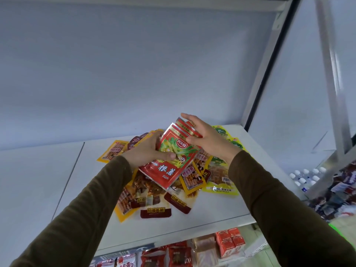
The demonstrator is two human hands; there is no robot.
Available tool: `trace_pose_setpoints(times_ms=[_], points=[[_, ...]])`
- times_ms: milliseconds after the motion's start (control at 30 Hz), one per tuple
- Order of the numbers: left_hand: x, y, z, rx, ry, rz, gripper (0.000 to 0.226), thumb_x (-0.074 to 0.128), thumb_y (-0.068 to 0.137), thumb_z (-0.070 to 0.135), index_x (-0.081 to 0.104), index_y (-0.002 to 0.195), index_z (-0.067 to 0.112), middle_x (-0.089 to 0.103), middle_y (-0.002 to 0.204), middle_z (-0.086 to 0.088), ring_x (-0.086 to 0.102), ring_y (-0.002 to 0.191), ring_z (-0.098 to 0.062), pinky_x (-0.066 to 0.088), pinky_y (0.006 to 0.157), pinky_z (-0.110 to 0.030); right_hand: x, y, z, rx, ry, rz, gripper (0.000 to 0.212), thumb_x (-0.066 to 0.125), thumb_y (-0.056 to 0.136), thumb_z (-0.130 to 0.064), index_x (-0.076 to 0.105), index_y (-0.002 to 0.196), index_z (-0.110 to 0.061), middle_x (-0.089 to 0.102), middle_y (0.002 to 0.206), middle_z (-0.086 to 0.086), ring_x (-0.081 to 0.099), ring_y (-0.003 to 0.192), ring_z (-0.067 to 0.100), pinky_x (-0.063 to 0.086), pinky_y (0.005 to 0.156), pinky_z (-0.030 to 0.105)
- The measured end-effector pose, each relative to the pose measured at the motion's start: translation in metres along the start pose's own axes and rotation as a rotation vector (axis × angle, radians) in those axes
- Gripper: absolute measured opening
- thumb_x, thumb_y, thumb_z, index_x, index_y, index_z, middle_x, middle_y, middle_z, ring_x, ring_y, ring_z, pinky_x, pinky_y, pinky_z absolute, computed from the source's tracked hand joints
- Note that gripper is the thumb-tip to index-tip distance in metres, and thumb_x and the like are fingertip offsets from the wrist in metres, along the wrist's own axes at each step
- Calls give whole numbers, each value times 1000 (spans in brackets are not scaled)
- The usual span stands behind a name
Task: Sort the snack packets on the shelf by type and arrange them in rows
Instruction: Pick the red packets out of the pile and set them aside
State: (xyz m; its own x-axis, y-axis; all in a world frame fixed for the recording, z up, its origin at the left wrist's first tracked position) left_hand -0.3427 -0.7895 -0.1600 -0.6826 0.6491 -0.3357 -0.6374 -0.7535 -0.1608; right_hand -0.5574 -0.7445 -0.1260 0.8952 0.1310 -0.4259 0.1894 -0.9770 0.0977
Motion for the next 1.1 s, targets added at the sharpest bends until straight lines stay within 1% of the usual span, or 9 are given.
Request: trace_pose_setpoints(times_ms=[167, 300, 400, 500, 600, 700, 867, 933, 1100], points=[[-4, -5, -4, -65, -87, -74, 66, 84, 76, 35, 52, 134, 30, 75, 118, 1, 74, 105, -25, 61, 88, -41, -6, 17, -9, -14, -107, 94, 18, 62, 102, -21, 60, 120, -21, 73, 111, -2, 73, 99, 12, 61, 83, 34], [-14, -8, -13, -65, -176, 77, 61, 83, 75, 36, 59, 129, 22, 76, 115, -4, 75, 101, -28, 59, 90, -45, -16, 30, 3, 28, 40, 251, 16, 67, 98, -29, 68, 112, -20, 75, 106, -5, 73, 92, 6, 54, 75, 14], [-31, -13, -20, -45, -219, 191, 63, 82, 73, 41, 58, 128, 23, 77, 111, -3, 76, 97, -27, 59, 86, -42, -37, 32, 26, 148, 173, 405, 12, 64, 99, -23, 70, 109, -20, 72, 103, -2, 66, 93, 13, 54, 79, 22], [-44, -19, -26, -37, -230, 245, 60, 83, 71, 45, 59, 124, 27, 78, 110, 0, 77, 95, -26, 61, 79, -38, -44, 30, 52, 307, 8, 399, 10, 63, 98, -28, 68, 103, -21, 67, 97, 0, 60, 86, 15, 50, 77, 30], [-48, -22, -29, -48, -247, 284, 63, 83, 68, 48, 60, 122, 27, 78, 106, 1, 77, 92, -23, 61, 66, -27, -31, 31, 67, 434, -244, 321, 32, 64, 96, -45, 63, 115, -19, 69, 115, 6, 64, 98, 18, 54, 90, 41], [-46, -21, -31, -58, -252, 309, 65, 84, 66, 50, 60, 122, 27, 78, 106, 1, 77, 92, -24, 60, 73, -33, -14, 43, 68, 493, -662, 230, 91, 58, 87, -73, 37, 153, -14, 47, 153, 14, 42, 142, 37, 36, 116, 54], [-44, -21, -32, -59, -268, 338, 62, 83, 69, 47, 61, 123, 25, 78, 108, 0, 77, 93, -24, 59, 79, -37, -1, 66, 66, 552, -710, 142, 128, 71, 70, -80, 11, 162, -13, 24, 166, 17, 21, 153, 39, 23, 122, 56], [-46, -22, -32, -61, -269, 344, 61, 83, 70, 48, 60, 123, 26, 79, 107, 1, 77, 93, -23, 60, 74, -33, -3, 73, 66, 542, -701, 199, 116, 76, 73, -71, 23, 158, -11, 34, 160, 16, 30, 149, 38, 31, 119, 54], [-49, -26, -40, -81, -315, 377, 58, 83, 73, 44, 61, 123, 25, 79, 106, 0, 77, 92, -25, 61, 67, -29, -10, 80, 74, 412, -540, 283, 36, 71, 93, -44, 69, 121, -23, 74, 115, 2, 68, 106, 26, 52, 97, 44]])
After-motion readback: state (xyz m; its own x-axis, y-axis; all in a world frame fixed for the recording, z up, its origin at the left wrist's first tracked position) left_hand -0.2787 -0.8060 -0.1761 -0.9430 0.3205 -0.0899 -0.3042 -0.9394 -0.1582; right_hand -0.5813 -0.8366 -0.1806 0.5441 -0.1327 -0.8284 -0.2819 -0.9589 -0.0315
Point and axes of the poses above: each hand's wrist, its own y-axis towards the middle knuckle, its own x-axis out of the palm, z = x × y, the point moved 3 cm from there along y, towards the middle knuckle
